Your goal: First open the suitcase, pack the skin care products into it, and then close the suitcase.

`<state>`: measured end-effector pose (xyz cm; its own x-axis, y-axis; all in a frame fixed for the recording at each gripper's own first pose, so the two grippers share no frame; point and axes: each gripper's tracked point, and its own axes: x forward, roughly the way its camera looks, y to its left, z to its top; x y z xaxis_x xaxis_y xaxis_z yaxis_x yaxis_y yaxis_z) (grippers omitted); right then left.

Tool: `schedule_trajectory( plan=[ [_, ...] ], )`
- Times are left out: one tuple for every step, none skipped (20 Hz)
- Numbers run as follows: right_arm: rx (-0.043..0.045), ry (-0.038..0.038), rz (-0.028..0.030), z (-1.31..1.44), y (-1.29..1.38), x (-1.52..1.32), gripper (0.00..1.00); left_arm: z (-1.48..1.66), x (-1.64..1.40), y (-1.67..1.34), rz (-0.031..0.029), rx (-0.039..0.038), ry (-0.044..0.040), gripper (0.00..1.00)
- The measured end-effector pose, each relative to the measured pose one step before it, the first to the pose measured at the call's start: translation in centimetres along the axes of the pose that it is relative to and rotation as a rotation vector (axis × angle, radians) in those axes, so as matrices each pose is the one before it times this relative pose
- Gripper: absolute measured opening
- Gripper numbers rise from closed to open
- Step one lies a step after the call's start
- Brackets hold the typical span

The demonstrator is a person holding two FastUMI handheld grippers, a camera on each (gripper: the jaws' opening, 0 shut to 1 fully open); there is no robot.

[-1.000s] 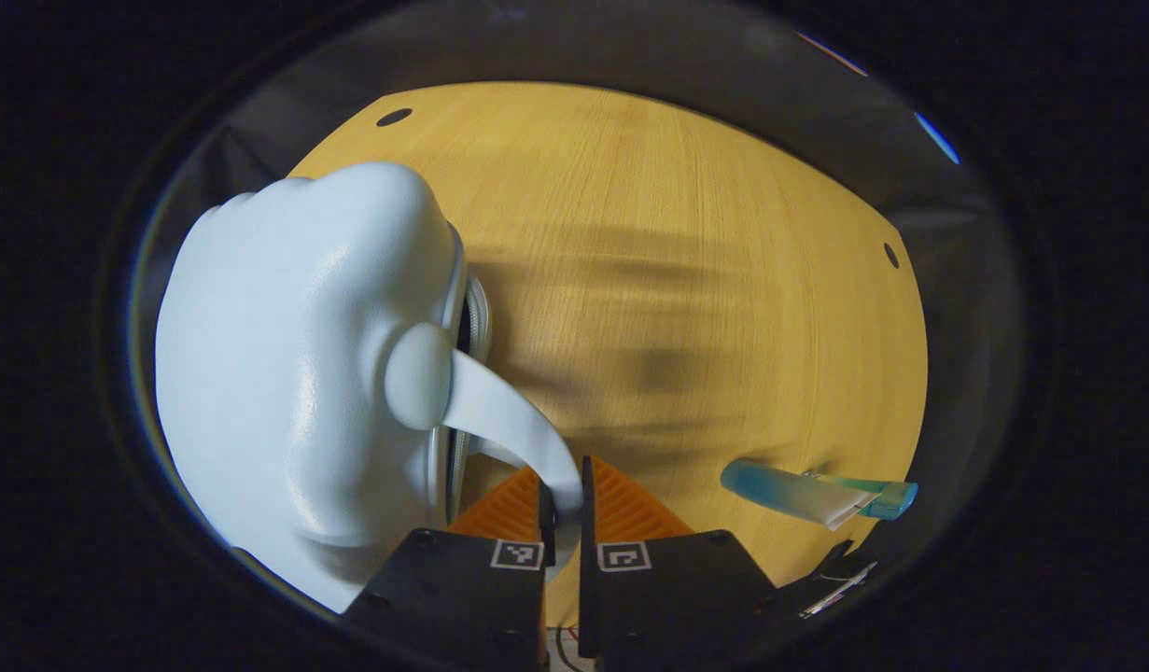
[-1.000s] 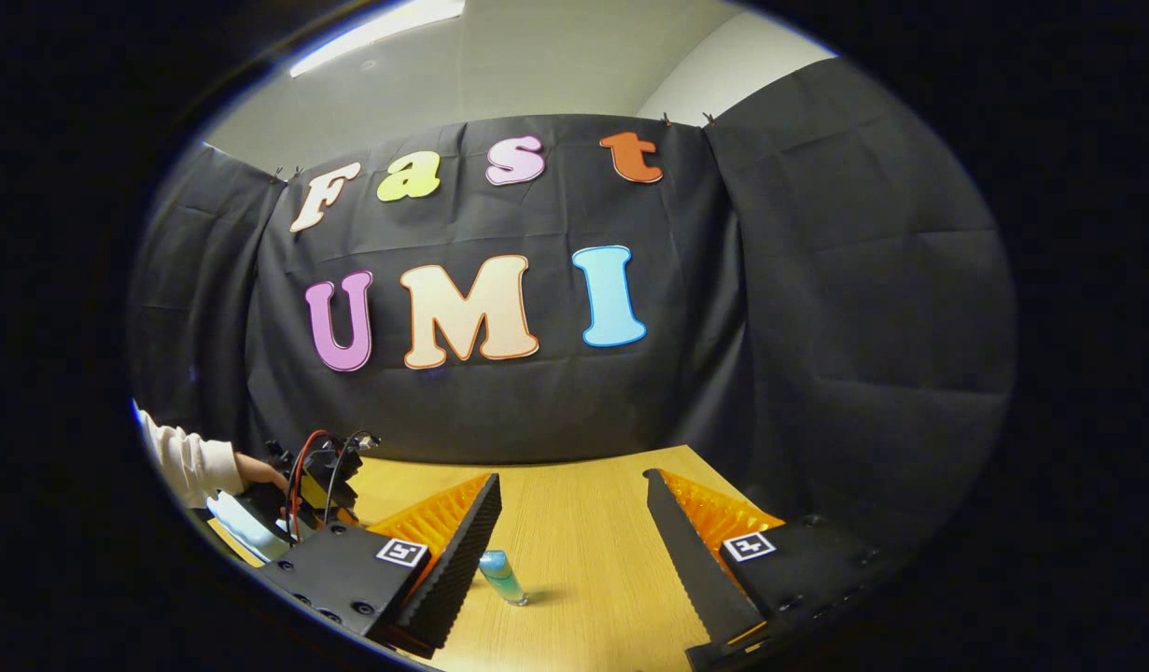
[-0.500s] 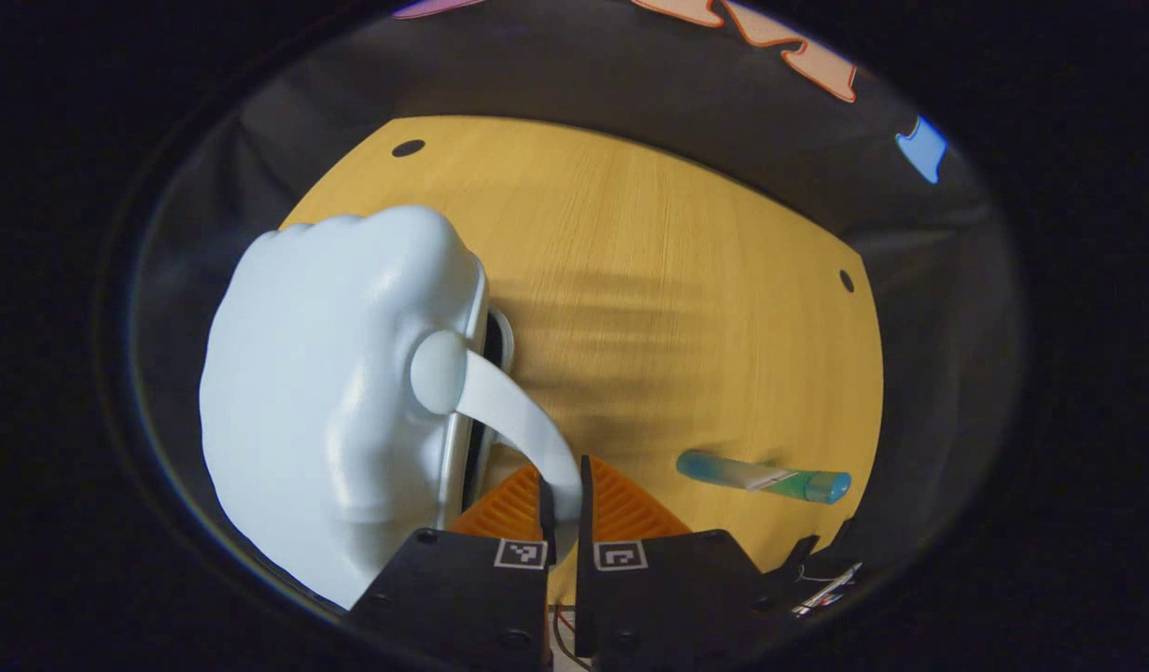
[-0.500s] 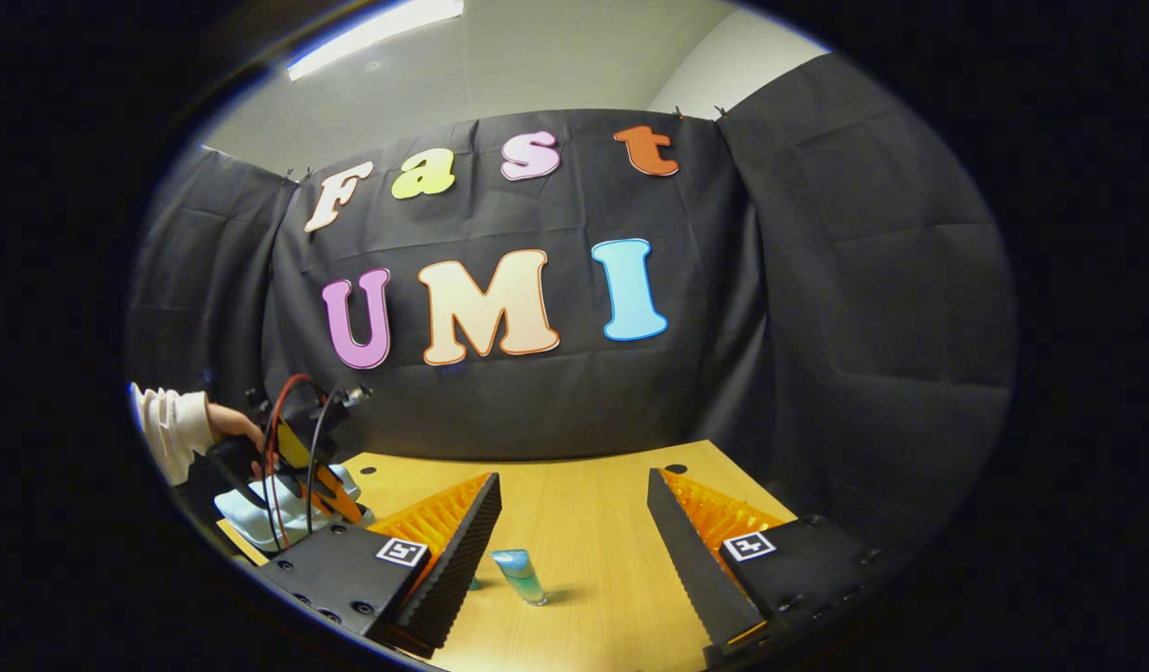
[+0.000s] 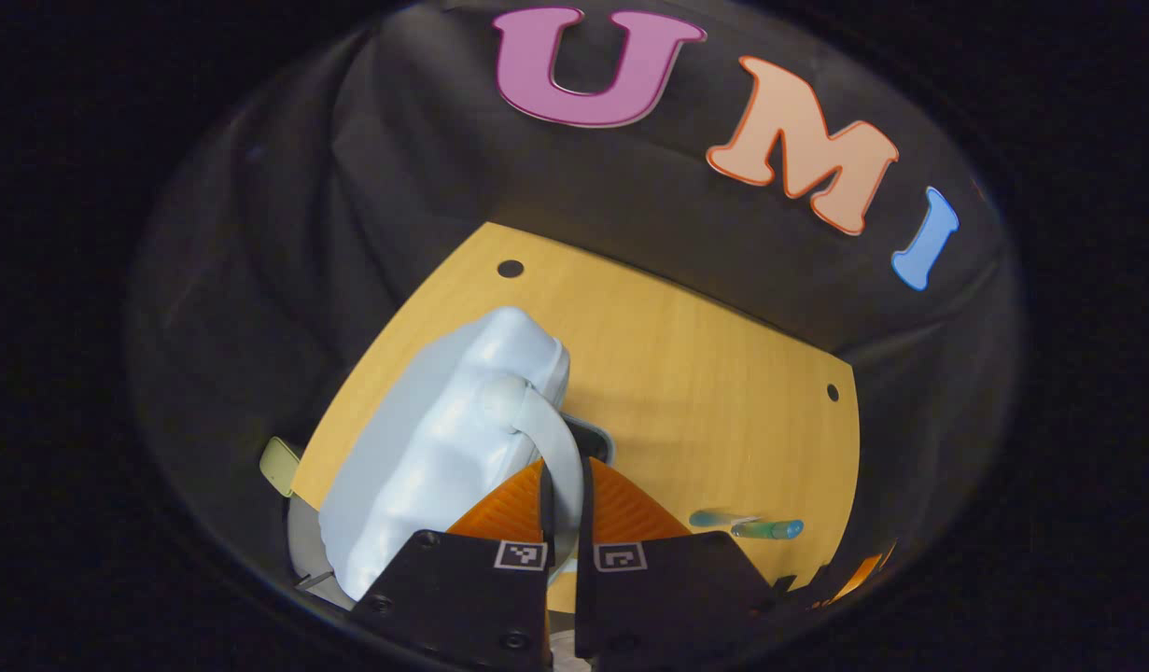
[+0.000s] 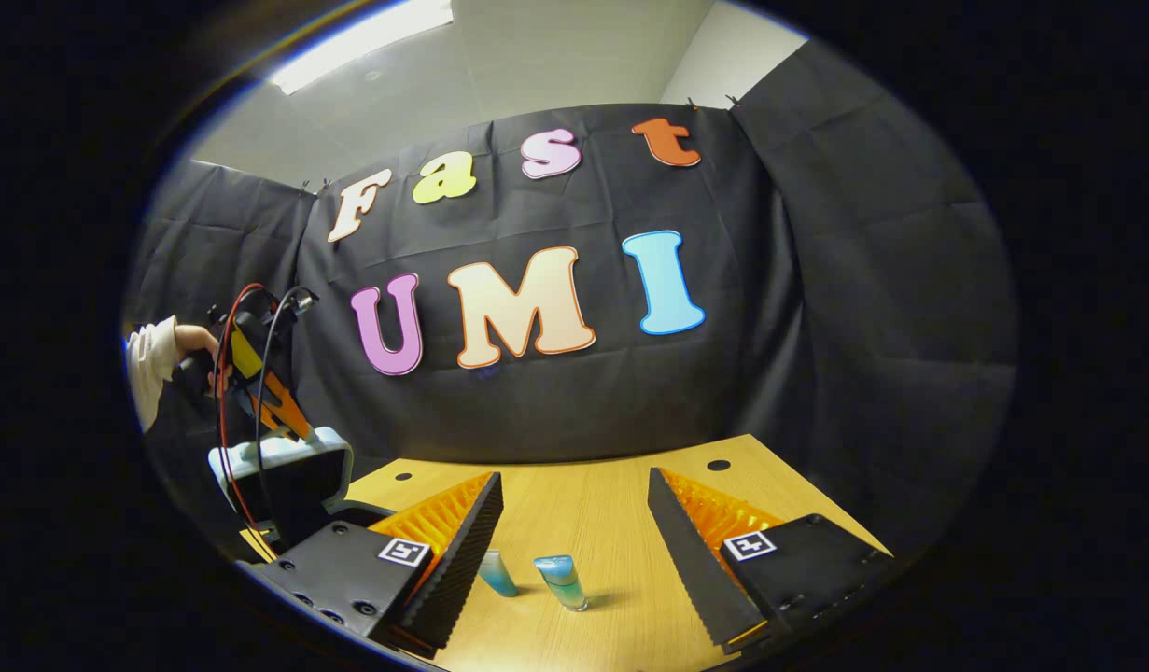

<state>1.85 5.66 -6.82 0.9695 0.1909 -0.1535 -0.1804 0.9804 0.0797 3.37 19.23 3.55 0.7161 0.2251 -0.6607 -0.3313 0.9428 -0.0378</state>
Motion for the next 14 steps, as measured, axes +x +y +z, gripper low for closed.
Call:
schedule_trajectory(
  plan=[
    [0.00014, -0.00192, 0.00427, 0.019, 0.186, 0.141, 0.98, 1.494, -1.353, 1.168, 0.00751, -0.01342, -0.02217, 0.04],
    [0.00184, -0.00077, 0.00053, -0.053, 0.167, 0.045, 0.98, 1.059, -0.934, 1.254, 0.01041, -0.01777, -0.02017, 0.04],
    [0.00221, 0.00202, -0.00136, -0.057, 0.108, 0.089, 0.98, 0.966, -0.739, 1.032, 0.00985, -0.00373, -0.00806, 0.04],
    [0.00065, 0.00128, -0.00329, -0.164, 0.151, 0.059, 0.98, 0.827, -0.049, 1.149, 0.01133, -0.00351, -0.00838, 0.04],
    [-0.00094, 0.00006, -0.00517, -0.011, 0.113, 0.047, 0.98, 0.568, 0.130, 1.415, 0.00863, 0.00074, -0.00709, 0.04],
    [-0.00208, 0.00176, -0.00490, -0.138, 0.121, -0.031, 0.98, 0.126, 0.266, 1.382, 0.01109, 0.00491, -0.00475, 0.04],
    [-0.00502, 0.00178, -0.00523, -0.046, 0.174, 0.031, 0.98, 0.393, -0.029, 1.116, 0.01550, 0.01041, -0.00641, 0.04],
    [-0.00753, -0.00116, -0.00622, -0.065, 0.143, 0.005, 0.98, 0.394, 0.053, 1.137, 0.01853, 0.01514, -0.00725, 0.04],
    [-0.00725, -0.00327, -0.00624, 0.046, 0.173, -0.005, 0.98, 0.355, 0.200, 1.298, 0.02932, 0.01034, -0.01023, 0.04],
    [-0.00488, -0.00068, -0.00547, -0.079, 0.222, 0.010, 0.98, 0.507, 0.237, 1.442, 0.03716, 0.02002, -0.00611, 0.04],
    [-0.00328, -0.00011, -0.00694, -0.051, 0.250, 0.125, 0.98, 0.365, 0.227, 1.412, 0.02884, 0.02004, -0.01440, 0.04],
    [-0.00183, 0.00137, -0.00457, -0.134, 0.312, -0.094, 0.98, 0.287, 0.331, 0.728, 0.01700, 0.01408, -0.01130, 0.04],
    [-0.00059, 0.00289, -0.00369, -0.128, 0.313, -0.062, 0.98, 0.226, 0.232, 0.729, 0.01123, 0.00845, -0.00448, 0.04],
    [-0.00089, 0.00238, -0.00296, -0.134, 0.366, -0.011, 0.98, 0.035, 0.388, 0.744, 0.01091, 0.01235, 0.00088, 0.04]
  ],
)
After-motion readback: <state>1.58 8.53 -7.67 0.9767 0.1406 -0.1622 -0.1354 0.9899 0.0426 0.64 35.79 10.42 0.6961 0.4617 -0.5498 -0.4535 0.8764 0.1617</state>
